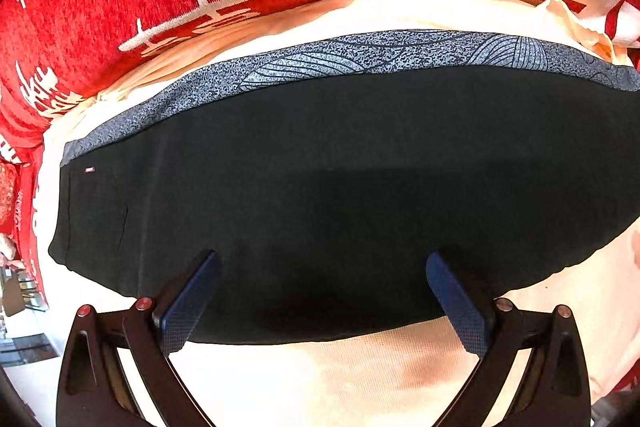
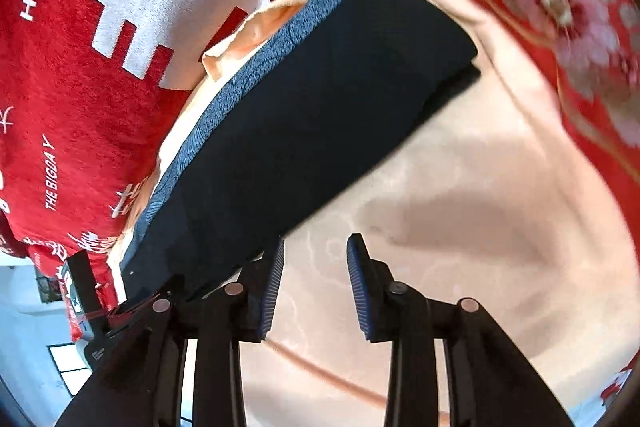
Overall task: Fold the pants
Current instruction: 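Smooth the folded black trousers flat with both grippers, then withdraw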
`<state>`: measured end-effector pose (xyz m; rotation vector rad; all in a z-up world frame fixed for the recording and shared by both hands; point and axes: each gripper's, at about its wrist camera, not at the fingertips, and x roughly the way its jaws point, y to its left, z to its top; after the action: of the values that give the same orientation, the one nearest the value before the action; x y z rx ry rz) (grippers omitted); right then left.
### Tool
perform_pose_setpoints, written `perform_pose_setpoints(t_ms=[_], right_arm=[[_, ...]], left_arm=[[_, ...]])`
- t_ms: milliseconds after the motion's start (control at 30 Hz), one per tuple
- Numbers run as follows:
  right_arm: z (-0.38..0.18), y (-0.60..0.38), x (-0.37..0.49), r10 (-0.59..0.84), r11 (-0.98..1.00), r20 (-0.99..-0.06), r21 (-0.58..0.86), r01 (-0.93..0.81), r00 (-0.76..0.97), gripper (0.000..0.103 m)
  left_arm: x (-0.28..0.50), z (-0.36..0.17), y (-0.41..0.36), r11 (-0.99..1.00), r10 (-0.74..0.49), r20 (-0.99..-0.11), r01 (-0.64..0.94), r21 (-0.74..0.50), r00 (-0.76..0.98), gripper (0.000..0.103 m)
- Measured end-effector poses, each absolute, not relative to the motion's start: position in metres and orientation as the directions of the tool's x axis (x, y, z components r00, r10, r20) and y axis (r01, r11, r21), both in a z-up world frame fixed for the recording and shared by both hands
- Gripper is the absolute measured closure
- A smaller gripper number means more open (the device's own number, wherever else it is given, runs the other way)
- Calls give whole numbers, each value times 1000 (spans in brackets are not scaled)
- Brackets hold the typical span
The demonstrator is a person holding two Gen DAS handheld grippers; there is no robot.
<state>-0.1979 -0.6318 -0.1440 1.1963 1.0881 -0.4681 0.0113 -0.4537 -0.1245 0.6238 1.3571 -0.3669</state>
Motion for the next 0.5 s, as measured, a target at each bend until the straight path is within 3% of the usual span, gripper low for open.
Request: perform_pose_setpoints(t_ms=[233,500], right_arm=[[-156,-632,-197,254,294,-839,541,788,481,63],[-169,-639,-205,245,190,-784,616,765,571,61]], left_arm=[[30,-128,-450,781,95,-980,597,184,177,0],[26,-123,-482,797,10,-993,599,78,116,0]])
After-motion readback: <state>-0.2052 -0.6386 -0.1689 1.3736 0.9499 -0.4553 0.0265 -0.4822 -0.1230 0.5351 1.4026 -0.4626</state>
